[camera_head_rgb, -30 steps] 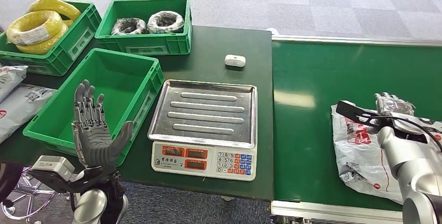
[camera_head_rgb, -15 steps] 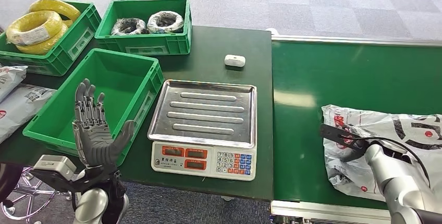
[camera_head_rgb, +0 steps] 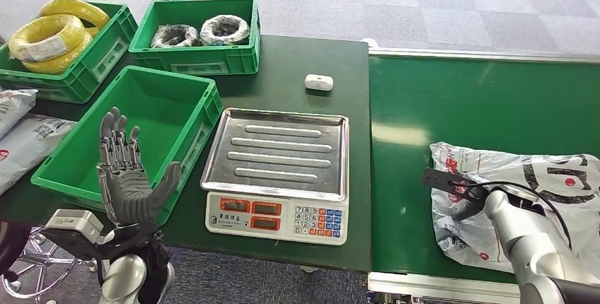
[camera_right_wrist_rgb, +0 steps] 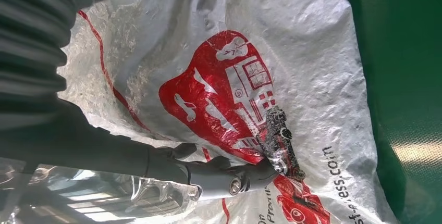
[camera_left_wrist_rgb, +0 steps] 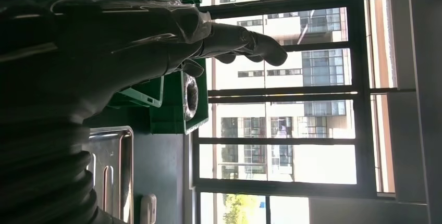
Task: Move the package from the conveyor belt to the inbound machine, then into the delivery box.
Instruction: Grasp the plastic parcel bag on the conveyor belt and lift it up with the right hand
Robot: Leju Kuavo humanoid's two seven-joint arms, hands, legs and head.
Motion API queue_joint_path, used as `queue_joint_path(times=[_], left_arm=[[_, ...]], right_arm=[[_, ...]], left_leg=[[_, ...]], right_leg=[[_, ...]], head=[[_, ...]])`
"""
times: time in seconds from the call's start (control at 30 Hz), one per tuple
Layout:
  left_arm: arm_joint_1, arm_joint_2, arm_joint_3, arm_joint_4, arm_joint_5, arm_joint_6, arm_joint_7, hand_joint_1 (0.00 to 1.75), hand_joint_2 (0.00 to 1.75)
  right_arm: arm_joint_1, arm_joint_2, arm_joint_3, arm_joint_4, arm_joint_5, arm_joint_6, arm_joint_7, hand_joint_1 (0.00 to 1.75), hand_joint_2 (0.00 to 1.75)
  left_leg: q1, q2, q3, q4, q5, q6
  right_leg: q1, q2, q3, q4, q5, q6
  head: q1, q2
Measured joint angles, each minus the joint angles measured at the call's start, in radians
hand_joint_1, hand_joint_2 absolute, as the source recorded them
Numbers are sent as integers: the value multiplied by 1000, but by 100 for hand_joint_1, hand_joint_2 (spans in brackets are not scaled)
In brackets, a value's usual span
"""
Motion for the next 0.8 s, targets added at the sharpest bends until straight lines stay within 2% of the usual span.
queue_joint_path(times=[0.33, 0.53, 0.7, 0.8], left_arm=[[6, -2, 1, 0, 0, 11, 0, 0, 175], [25, -3, 3, -15, -1, 18, 0, 0, 175], [41, -5, 8, -38, -2, 34, 0, 0, 175], [45, -6, 10, -43, -2, 35, 0, 0, 175]], right_arm=[[-6, 12, 0, -4, -22, -39, -39, 175, 175], [4, 29, -1, -9, -32, -154, -44, 175, 175], [-2, 51, -2, -31, -24, -340, 12, 175, 175], [-7, 56, -2, -36, -21, -376, 26, 175, 175]], left_leg=[[0, 0, 1, 0, 0, 0], [0, 0, 0, 0, 0, 0], [0, 0, 0, 0, 0, 0], [0, 0, 0, 0, 0, 0]], right_leg=[[0, 0, 1, 0, 0, 0], [0, 0, 1, 0, 0, 0], [0, 0, 1, 0, 0, 0], [0, 0, 1, 0, 0, 0]], head=[[0, 0], [0, 0], [0, 0], [0, 0]])
